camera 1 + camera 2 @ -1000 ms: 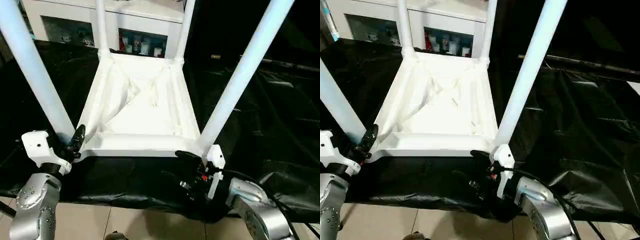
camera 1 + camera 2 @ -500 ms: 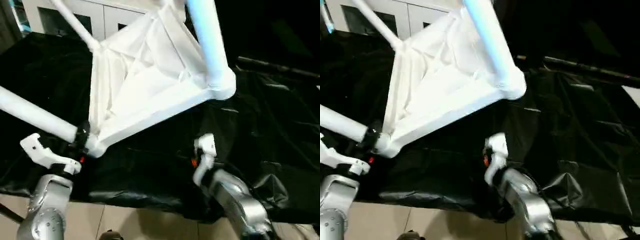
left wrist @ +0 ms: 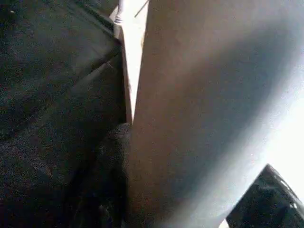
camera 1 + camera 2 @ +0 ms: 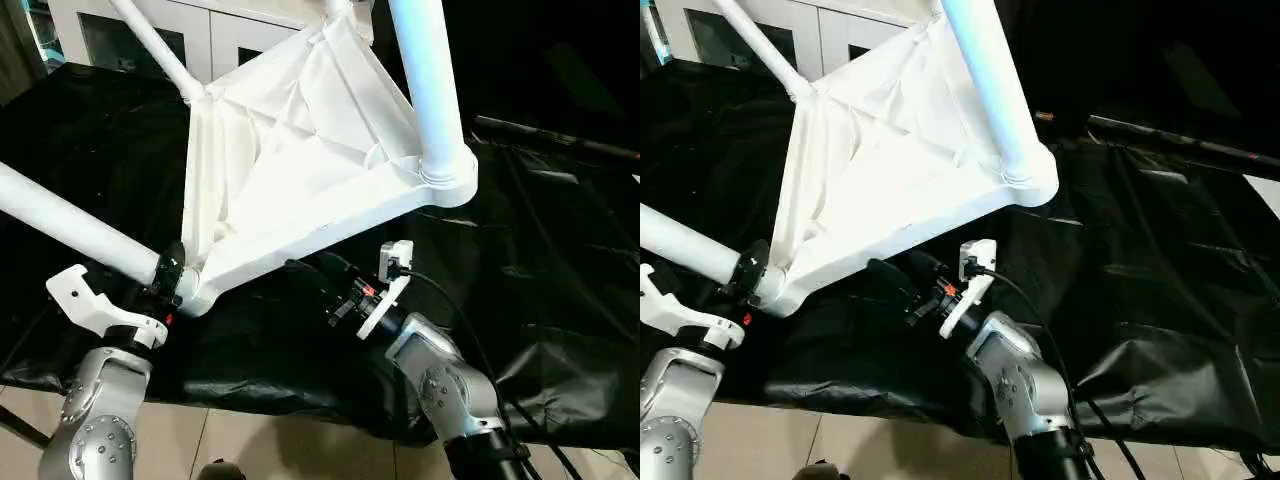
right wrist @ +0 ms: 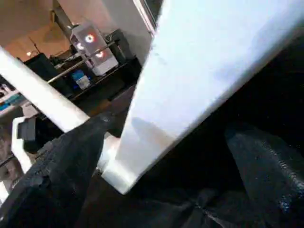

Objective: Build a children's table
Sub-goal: Flip table

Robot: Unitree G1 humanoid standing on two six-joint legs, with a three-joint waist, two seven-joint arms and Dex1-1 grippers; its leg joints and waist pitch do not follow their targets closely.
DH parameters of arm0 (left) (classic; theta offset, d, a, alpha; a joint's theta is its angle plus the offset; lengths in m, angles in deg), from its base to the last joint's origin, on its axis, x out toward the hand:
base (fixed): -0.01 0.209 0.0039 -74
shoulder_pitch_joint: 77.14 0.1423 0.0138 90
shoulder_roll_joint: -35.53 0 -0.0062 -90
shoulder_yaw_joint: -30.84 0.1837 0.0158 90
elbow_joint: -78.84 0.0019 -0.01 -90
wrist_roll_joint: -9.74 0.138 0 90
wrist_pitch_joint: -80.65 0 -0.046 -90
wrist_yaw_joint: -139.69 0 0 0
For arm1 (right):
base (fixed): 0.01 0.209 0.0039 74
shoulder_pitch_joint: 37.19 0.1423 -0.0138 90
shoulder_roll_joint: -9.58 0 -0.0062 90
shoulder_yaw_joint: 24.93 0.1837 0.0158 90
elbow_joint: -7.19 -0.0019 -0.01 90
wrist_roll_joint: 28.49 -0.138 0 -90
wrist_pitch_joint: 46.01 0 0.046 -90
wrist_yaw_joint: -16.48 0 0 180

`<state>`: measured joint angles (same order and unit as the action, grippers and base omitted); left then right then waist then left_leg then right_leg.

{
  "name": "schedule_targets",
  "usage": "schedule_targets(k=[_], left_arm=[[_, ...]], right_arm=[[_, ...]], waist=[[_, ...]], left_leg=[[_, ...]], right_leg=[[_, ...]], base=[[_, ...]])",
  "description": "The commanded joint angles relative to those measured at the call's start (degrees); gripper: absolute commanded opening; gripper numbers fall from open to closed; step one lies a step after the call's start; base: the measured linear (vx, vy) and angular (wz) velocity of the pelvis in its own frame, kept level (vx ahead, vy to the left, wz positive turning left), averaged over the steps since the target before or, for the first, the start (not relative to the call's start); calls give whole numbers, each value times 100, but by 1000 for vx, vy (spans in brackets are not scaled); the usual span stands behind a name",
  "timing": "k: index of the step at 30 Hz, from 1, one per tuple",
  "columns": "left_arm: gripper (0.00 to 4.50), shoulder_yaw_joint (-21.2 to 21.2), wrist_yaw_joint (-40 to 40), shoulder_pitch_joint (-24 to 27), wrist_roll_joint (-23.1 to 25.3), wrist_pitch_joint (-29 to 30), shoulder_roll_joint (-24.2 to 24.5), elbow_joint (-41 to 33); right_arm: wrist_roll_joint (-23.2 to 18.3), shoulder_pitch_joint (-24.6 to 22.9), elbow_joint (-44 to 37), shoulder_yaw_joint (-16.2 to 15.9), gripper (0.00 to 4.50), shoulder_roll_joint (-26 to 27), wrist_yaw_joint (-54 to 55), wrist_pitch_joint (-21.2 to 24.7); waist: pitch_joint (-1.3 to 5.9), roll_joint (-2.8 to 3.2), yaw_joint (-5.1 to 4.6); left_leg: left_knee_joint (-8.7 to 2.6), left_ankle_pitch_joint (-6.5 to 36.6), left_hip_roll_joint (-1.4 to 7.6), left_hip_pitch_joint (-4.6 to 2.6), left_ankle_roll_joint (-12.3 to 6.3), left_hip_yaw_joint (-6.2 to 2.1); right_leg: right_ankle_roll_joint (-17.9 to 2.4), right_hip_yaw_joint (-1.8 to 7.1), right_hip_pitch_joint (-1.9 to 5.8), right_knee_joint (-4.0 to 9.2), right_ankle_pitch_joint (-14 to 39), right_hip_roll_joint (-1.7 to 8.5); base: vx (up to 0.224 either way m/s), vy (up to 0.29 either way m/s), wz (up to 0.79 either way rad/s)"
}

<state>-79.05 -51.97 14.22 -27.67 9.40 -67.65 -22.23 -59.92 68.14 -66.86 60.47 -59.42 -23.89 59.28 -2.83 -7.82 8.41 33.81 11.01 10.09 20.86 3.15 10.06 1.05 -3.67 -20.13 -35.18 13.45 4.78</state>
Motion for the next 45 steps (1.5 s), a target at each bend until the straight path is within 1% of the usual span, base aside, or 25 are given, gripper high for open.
schedule_targets(k=[1, 2, 7, 8, 9, 10, 11, 13, 15, 16, 18, 19, 24, 27, 30, 32, 35, 36, 37, 39, 40, 41, 42, 43, 45], left_arm=[[226, 216, 16, -91, -175, 79, -157, -78], [226, 255, 11, -96, -154, 71, -164, -77], [226, 392, 9, -137, 43, 15, -229, -49], [225, 448, 38, -162, 141, -56, -266, -11], [225, 474, 76, -169, 216, -103, -282, 8], [225, 481, 83, -171, 237, -116, -283, 14], [225, 523, 123, -184, 360, -189, -285, 47], [225, 554, 208, -214, 533, -332, -313, 107], [224, 566, 255, -248, 633, -407, -356, 142], [224, 574, 279, -260, 684, -435, -371, 150], [223, 694, 312, -294, 939, -558, -368, 181], [223, 726, 308, -288, 978, -577, -364, 173], [222, 962, 272, -128, 1189, -715, -417, -51], [222, 1045, 274, -67, 1327, -815, -458, -156], [222, 1265, 176, 92, 1419, -844, -475, -327], [222, 1407, 114, 156, 1542, -900, -449, -414], [222, 1455, 99, 158, 1613, -921, -416, -430], [222, 1470, 83, 156, 1649, -948, -408, -434], [222, 1479, 76, 155, 1671, -945, -398, -436], [222, 1529, 36, 145, 1787, -957, -336, -444], [222, 1555, 27, 134, 1839, -944, -287, -451], [222, 1558, 27, 133, 1844, -941, -282, -452], [222, 1570, 34, 130, 1863, -928, -263, -456], [222, 1570, 51, 106, 1916, -925, -233, -446], [222, 1546, 46, 79, 1936, -905, -192, -440]], right_arm=[[-69, 169, 192, 336, 450, 131, 246, -122], [-104, 338, 421, 534, 450, 220, 494, -197], [-310, 678, 772, 722, 450, 270, 428, -98], [-453, 814, 852, 793, 450, 300, 354, -35], [-517, 870, 876, 811, 450, 309, 294, 8], [-528, 884, 884, 816, 450, 310, 283, 14], [-587, 960, 933, 846, 450, 322, 224, 42], [-709, 1029, 930, 883, 450, 337, 11, 169], [-768, 1079, 941, 923, 450, 352, -105, 246], [-786, 1098, 952, 938, 450, 357, -139, 268], [-771, 1202, 1107, 1038, 450, 371, -33, 199], [-769, 1228, 1156, 1073, 450, 378, 21, 163], [-830, 1572, 1744, 1637, 450, 445, 949, -105], [-955, 1644, 1831, 1821, 450, 469, 1030, -86], [-1394, 1717, 1909, 2219, 450, 558, 1216, 86], [-1589, 1718, 1920, 2338, 432, 599, 1207, 189], [-1725, 1706, 1908, 2420, 404, 642, 1205, 255], [-1819, 1697, 1896, 2482, 394, 666, 1219, 343], [-1834, 1684, 1890, 2493, 394, 671, 1224, 376], [-1928, 1632, 1867, 2549, 368, 700, 1237, 496], [-1990, 1619, 1872, 2577, 368, 716, 1258, 541], [-1995, 1618, 1874, 2579, 353, 716, 1260, 545], [-2012, 1616, 1880, 2585, 346, 716, 1268, 559], [-2104, 1607, 1897, 2631, 339, 726, 1308, 642], [-2182, 1594, 1911, 2673, 322, 752, 1353, 716]], waist=[[263, 119, -7], [264, 121, -4], [285, 121, -31], [288, 42, -40], [298, 79, -24], [299, 84, -25], [297, 70, -15], [301, 38, -4], [298, 53, 1], [291, -4, 6], [288, 25, 14], [286, 12, 9], [293, 4, -3], [298, 3, -15], [313, -13, -21], [320, 4, -12], [317, -2, -14], [315, 44, -6], [314, 24, -14], [318, 82, -4], [321, 139, -3], [322, 106, -11], [324, 118, -3], [332, 185, 6], [329, 156, 12]], left_leg=[[-526, 1004, 364, -132, 460, -148], [-520, 999, 361, -137, 475, -139], [-504, 867, 366, -123, 441, -145], [-492, 758, 363, -109, 399, -141], [-481, 648, 357, -115, 341, -141], [-475, 587, 357, -113, 318, -139], [-459, 411, 355, -122, 263, -131], [-453, 361, 358, -118, 242, -129], [-460, 381, 364, -125, 263, -133], [-463, 427, 368, -117, 268, -132], [-480, 519, 378, -136, 333, -138], [-486, 567, 380, -133, 388, -141], [-474, 563, 365, -143, 510, -128], [-468, 556, 367, -128, 477, -131], [-435, 322, 361, -117, 337, -129], [-418, 220, 356, -117, 260, -118], [-417, 224, 357, -114, 264, -114], [-421, 261, 359, -117, 288, -117], [-422, 294, 360, -117, 299, -114], [-429, 383, 360, -127, 383, -122], [-432, 411, 358, -128, 436, -125], [-429, 421, 357, -127, 442, -120], [-428, 409, 351, -114, 458, -120], [-419, 370, 346, -113, 482, -124], [-414, 363, 338, -103, 434, -115]], right_leg=[[-637, 273, 98, 331, 58, 390], [-638, 277, 90, 329, 61, 390], [-644, 271, 109, 309, -118, 393], [-638, 269, 123, 308, -211, 385], [-660, 268, 125, 286, -320, 390], [-665, 266, 127, 284, -389, 387], [-645, 261, 122, 275, -548, 372], [-639, 256, 133, 276, -586, 371], [-628, 253, 127, 277, -569, 372], [-614, 255, 136, 277, -469, 381], [-590, 251, 116, 297, -291, 388], [-584, 249, 117, 299, -248, 387], [-588, 249, 98, 282, -228, 391], [-560, 252, 111, 281, -294, 393], [-588, 247, 130, 243, -664, 372], [-610, 245, 124, 239, -762, 364], [-624, 243, 121, 246, -680, 364], [-631, 243, 115, 243, -643, 369], [-627, 244, 115, 254, -617, 360], [-641, 240, 108, 244, -605, 360], [-645, 236, 102, 240, -666, 352], [-645, 235, 103, 245, -690, 346], [-675, 237, 116, 233, -718, 354], [-694, 238, 114, 219, -837, 354], [-736, 243, 123, 213, -965, 349]], base=[[0, 0, 0], [0, 0, 0], [0, 0, 0], [0, 0, 0], [0, 0, 0], [0, 0, 0], [0, 0, 0], [0, 0, 0], [0, 0, 0], [0, 0, 0], [0, 0, 0], [0, 0, 0], [0, 0, 0], [0, 0, 0], [0, 0, 0], [0, 0, 0], [0, 0, 0], [0, 0, 0], [0, 0, 0], [0, 0, 0], [0, 0, 0], [0, 0, 0], [0, 0, 0], [0, 0, 0], [0, 0, 0]])
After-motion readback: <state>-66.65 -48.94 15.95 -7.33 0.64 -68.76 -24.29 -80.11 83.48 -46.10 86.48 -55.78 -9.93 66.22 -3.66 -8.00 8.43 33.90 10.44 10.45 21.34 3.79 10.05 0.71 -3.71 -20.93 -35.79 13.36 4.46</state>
